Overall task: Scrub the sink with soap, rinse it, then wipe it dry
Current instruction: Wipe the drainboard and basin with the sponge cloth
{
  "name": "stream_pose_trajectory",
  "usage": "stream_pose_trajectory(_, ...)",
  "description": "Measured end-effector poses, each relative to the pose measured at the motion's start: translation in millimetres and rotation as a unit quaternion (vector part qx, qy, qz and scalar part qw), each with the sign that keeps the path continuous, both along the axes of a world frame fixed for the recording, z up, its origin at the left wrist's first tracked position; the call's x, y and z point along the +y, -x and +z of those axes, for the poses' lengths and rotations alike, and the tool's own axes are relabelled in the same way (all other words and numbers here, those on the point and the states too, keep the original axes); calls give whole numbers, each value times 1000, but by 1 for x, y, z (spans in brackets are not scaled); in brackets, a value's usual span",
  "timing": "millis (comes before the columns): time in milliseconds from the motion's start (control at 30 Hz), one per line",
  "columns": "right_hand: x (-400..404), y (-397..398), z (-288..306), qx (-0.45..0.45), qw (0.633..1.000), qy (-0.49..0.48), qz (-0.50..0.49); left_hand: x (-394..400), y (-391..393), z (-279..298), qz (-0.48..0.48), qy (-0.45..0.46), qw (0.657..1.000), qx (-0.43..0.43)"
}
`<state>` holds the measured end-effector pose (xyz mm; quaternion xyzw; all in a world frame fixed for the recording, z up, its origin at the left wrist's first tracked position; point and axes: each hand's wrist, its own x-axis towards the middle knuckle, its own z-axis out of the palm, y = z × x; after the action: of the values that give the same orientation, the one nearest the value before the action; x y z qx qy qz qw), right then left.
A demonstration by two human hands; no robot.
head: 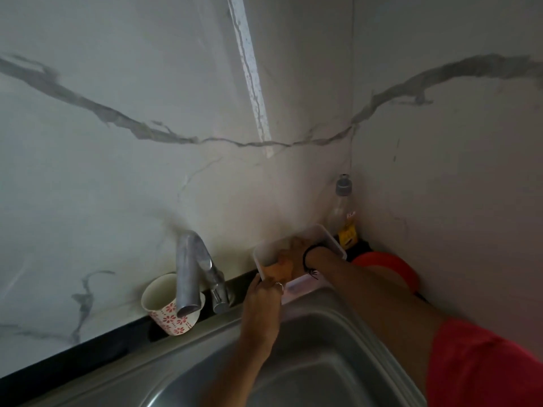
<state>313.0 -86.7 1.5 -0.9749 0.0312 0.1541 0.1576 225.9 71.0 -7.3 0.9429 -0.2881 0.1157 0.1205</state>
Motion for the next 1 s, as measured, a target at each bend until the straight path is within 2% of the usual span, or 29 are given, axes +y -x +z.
stream_pose_trajectory(133,5,7,7,13,999,-32,20,-5,3,4,18,-17,999,23)
stream_pose_trajectory(233,12,17,14,16,999,-23,32,-2,-2,5,22,24,999,19)
stream_pose_trajectory(300,13,24,17,-9,1000,5,25,-7,-3,12,8,-69,997,-17)
stream_pose_trajectory(333,13,27,22,-31,999,28,29,-8,-2,18,9,-105,994,-6)
stream_pose_trajectory(433,10,35,41,-117,992,41,5,-9,-1,23,1,-106,994,-27)
stream_pose_trajectory(567,12,68,82,-253,965,-44,-47,6,17,23,26,-57,996,-60)
stream_pose_trajectory(633,17,91,92,-261,957,-105,-72,18,28,20,33,-15,998,-49)
stream_pose_trajectory(733,41,129,89,-173,943,-270,-89,54,55,11,37,48,998,-31)
stream_pose_trajectory(833,67,173,75,-23,861,-488,-143,95,90,11,28,61,997,23)
stream_pose_trajectory(900,101,199,63,84,779,-598,-169,141,116,7,48,67,996,39)
stream_pose_trajectory(967,139,211,52,162,729,-634,-200,197,139,-5,90,69,993,22)
stream_pose_trajectory(1000,160,211,47,185,722,-633,-209,228,148,-9,119,70,990,27)
